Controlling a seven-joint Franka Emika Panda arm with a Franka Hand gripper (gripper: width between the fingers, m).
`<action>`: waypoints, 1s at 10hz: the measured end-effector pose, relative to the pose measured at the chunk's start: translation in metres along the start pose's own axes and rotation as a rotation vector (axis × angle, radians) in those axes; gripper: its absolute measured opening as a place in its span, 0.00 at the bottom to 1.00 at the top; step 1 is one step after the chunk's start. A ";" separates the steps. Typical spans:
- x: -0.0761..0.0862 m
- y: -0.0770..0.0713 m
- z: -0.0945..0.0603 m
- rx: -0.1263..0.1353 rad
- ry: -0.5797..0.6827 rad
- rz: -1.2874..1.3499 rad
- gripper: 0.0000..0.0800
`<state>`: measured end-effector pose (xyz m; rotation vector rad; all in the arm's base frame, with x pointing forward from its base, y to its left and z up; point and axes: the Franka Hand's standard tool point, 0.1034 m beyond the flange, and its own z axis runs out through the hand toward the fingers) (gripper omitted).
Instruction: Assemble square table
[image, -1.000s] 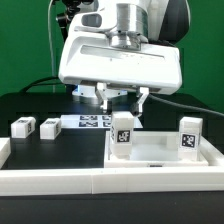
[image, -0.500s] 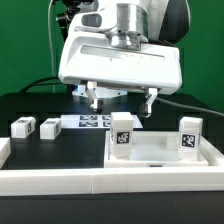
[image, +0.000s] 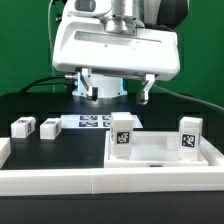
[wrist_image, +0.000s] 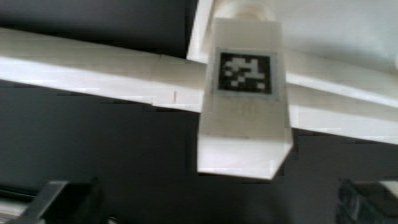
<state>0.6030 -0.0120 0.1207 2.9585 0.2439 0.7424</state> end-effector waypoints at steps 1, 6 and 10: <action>-0.001 -0.003 0.002 0.011 -0.020 -0.002 0.81; -0.004 -0.019 0.010 0.119 -0.266 0.021 0.81; -0.006 -0.014 0.018 0.193 -0.534 0.017 0.81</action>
Offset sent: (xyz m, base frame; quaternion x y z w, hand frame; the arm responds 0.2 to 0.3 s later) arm 0.0000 0.0000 0.0000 0.0000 -0.1296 0.0000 0.9916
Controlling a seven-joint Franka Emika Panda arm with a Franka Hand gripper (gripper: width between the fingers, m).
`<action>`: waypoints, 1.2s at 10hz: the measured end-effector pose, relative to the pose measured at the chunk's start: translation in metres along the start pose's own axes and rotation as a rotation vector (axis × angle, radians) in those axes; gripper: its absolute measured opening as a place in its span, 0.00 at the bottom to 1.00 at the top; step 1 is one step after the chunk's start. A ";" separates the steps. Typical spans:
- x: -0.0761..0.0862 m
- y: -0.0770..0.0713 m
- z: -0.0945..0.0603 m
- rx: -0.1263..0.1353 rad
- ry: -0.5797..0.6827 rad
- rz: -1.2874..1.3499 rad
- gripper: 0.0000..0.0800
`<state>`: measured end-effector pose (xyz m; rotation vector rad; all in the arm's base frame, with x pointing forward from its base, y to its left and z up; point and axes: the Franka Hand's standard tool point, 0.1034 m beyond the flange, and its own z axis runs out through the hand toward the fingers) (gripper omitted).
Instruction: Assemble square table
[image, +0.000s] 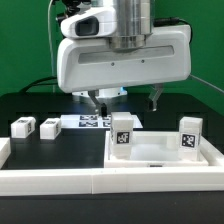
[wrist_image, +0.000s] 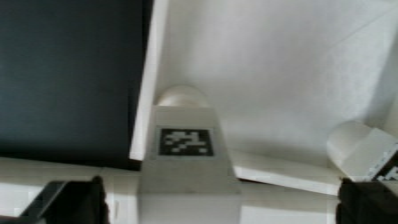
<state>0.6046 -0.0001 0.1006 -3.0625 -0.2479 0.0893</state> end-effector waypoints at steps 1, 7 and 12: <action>0.000 0.006 0.002 -0.003 -0.062 0.002 0.81; 0.003 0.011 0.004 0.003 -0.104 0.009 0.81; 0.011 0.018 0.006 0.001 -0.094 -0.007 0.81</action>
Offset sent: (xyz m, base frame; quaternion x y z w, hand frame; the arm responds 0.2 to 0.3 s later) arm 0.0000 0.0000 0.0000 0.0000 0.0000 0.0000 1.0000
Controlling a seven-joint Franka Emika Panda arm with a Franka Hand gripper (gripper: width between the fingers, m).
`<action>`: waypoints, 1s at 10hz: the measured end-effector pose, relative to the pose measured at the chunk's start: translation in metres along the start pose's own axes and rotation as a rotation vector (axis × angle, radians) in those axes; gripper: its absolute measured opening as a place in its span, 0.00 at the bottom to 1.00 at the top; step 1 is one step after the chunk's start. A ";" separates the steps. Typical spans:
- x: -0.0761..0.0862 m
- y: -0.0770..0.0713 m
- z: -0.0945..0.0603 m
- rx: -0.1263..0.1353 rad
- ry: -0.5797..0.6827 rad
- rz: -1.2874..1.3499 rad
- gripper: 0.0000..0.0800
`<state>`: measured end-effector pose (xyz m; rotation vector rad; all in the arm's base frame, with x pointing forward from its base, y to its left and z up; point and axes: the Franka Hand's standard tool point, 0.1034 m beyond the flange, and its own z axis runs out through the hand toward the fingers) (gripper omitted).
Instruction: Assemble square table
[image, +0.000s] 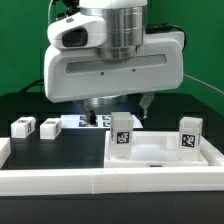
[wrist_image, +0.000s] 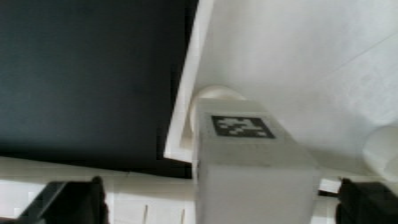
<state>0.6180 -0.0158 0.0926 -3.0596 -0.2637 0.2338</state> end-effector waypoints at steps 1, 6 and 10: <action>0.000 -0.002 0.000 0.000 0.000 -0.001 0.68; 0.000 -0.002 0.000 0.003 0.000 0.063 0.36; 0.000 -0.004 0.001 0.008 0.007 0.430 0.36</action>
Offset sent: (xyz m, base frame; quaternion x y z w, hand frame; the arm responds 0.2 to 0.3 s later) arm 0.0000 0.0000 0.0000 0.0000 0.0000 0.0000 1.0000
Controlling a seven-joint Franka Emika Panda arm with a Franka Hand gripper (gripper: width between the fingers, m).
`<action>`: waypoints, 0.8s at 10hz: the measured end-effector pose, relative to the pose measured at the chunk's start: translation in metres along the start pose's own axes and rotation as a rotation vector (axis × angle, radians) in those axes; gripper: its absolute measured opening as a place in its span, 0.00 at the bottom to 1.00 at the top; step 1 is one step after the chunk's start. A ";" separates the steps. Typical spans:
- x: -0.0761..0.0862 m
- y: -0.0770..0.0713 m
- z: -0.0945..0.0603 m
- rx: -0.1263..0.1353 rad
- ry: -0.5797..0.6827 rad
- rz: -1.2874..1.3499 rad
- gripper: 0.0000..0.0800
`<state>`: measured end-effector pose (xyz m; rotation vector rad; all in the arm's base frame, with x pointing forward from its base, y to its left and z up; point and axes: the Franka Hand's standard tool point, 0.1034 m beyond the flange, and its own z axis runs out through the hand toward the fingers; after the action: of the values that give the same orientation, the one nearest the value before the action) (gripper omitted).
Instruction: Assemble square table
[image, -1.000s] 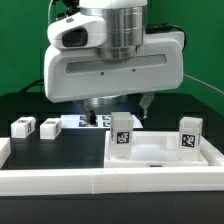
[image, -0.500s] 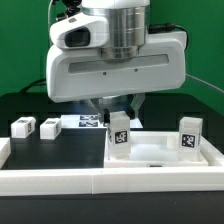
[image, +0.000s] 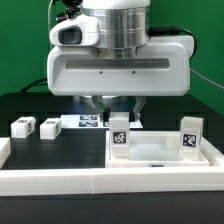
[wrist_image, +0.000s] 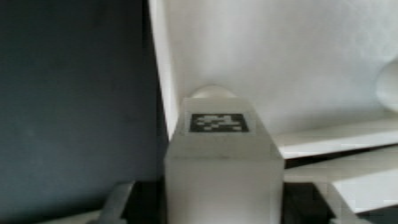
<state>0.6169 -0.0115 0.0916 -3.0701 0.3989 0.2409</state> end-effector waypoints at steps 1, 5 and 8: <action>0.000 0.000 0.000 0.001 0.002 0.099 0.36; -0.001 -0.009 0.001 0.005 0.007 0.510 0.36; -0.002 -0.013 0.001 0.014 0.007 0.790 0.36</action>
Offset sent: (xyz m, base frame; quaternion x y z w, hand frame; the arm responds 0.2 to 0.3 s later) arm -0.0087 0.0006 -0.0051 -0.0285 0.0184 0.2747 0.9609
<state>0.6184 0.0013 0.0908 -2.7232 1.5752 0.2342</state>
